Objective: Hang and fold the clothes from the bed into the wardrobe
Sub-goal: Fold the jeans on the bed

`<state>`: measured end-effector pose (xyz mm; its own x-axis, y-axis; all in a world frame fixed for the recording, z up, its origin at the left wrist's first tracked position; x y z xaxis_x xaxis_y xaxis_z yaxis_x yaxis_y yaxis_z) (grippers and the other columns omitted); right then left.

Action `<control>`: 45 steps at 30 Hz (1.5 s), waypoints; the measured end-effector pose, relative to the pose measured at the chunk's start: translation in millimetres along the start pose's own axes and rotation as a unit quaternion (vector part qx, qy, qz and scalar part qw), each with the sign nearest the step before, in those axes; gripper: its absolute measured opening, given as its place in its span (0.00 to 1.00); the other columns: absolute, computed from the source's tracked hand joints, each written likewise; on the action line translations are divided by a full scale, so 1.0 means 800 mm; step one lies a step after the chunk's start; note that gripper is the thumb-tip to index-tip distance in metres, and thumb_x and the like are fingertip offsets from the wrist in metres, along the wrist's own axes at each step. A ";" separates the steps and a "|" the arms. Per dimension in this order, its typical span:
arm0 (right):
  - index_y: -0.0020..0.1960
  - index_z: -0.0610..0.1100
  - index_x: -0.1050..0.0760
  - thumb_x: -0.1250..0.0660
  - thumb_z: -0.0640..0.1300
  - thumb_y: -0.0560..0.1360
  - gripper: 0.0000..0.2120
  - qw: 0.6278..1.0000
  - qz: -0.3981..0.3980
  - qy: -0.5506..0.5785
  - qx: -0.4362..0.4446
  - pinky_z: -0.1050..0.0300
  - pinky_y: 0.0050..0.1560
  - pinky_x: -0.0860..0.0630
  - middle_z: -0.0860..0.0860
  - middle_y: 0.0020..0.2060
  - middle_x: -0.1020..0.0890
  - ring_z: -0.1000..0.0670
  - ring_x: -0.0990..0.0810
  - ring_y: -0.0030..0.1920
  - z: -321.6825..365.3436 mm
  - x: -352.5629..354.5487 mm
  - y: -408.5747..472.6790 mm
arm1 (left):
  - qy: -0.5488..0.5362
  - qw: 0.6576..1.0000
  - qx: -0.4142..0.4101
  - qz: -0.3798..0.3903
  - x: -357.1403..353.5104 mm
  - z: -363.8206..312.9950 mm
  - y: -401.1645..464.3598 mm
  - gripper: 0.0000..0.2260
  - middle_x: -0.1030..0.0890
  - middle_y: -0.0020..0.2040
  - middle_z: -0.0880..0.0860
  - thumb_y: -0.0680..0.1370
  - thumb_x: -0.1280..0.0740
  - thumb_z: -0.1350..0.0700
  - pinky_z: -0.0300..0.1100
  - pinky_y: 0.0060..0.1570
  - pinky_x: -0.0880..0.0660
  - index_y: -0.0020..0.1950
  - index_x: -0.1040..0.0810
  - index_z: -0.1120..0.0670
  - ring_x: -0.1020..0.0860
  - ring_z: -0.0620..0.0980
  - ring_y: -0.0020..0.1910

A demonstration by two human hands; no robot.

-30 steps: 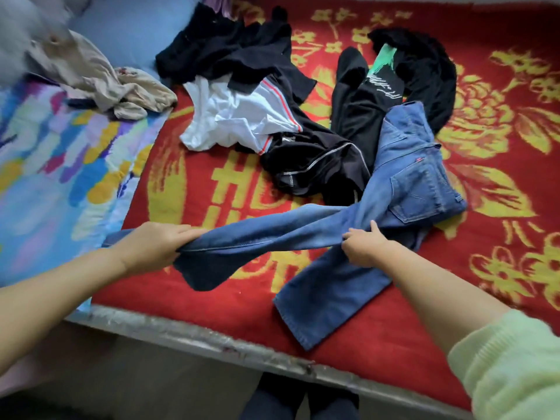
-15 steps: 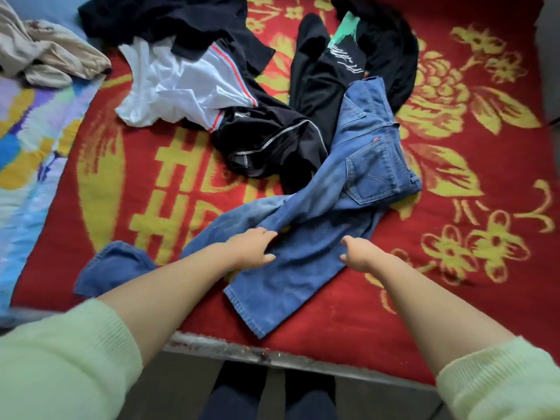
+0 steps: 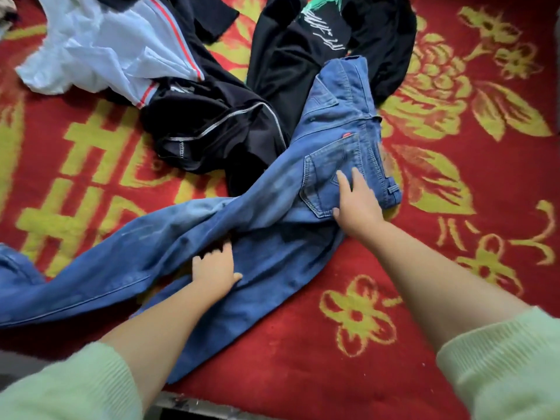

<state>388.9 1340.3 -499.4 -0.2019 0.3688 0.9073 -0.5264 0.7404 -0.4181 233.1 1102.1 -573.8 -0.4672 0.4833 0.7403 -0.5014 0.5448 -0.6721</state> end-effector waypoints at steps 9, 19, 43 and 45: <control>0.75 0.49 0.44 0.41 0.41 0.77 0.28 0.943 0.031 -0.268 0.193 0.36 0.71 0.50 0.47 0.65 0.29 0.45 0.34 0.69 0.092 0.008 0.075 | 0.080 0.966 -0.212 -0.121 0.023 0.032 -0.021 0.07 0.19 0.35 0.55 0.75 0.32 0.57 0.45 0.24 0.33 0.48 0.28 0.56 0.20 0.58 0.31; 0.56 0.37 0.23 0.40 0.52 0.77 0.19 0.912 0.324 -0.105 0.230 0.57 0.43 0.32 0.41 0.52 0.19 0.41 0.21 0.53 0.187 -0.012 -0.095 | 0.272 0.955 -0.077 -0.095 0.173 0.264 0.016 0.07 0.19 0.51 0.54 0.79 0.43 0.56 0.42 0.39 0.27 0.56 0.30 0.52 0.19 0.54 0.49; 0.67 0.33 0.33 0.23 0.52 0.66 0.39 0.797 0.209 0.444 -0.351 0.56 0.52 0.27 0.44 0.55 0.24 0.45 0.24 0.55 0.048 -0.189 -0.163 | -0.019 0.948 -0.304 -0.094 0.122 0.151 -0.034 0.10 0.19 0.44 0.57 0.68 0.39 0.62 0.49 0.51 0.30 0.49 0.26 0.59 0.23 0.58 0.47; 0.66 0.35 0.30 0.20 0.60 0.56 0.48 0.794 0.217 0.457 -0.337 0.52 0.61 0.27 0.43 0.61 0.23 0.43 0.23 0.60 0.035 -0.207 -0.171 | -0.072 0.946 -0.289 -0.130 0.145 0.156 -0.064 0.13 0.20 0.41 0.58 0.68 0.39 0.56 0.47 0.39 0.31 0.50 0.25 0.59 0.22 0.59 0.42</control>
<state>471.1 1162.1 -591.1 0.6032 0.6964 0.3889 0.0531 0.4514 -0.8907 113.9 1045.1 -454.9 -0.4986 0.2052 0.8422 -0.1505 0.9364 -0.3172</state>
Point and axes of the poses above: each hand's wrist, its own y-axis towards the middle knuckle, its own x-axis out of the back of the hand, z = x × y, the point moved 2 cm from there along y, towards the middle knuckle
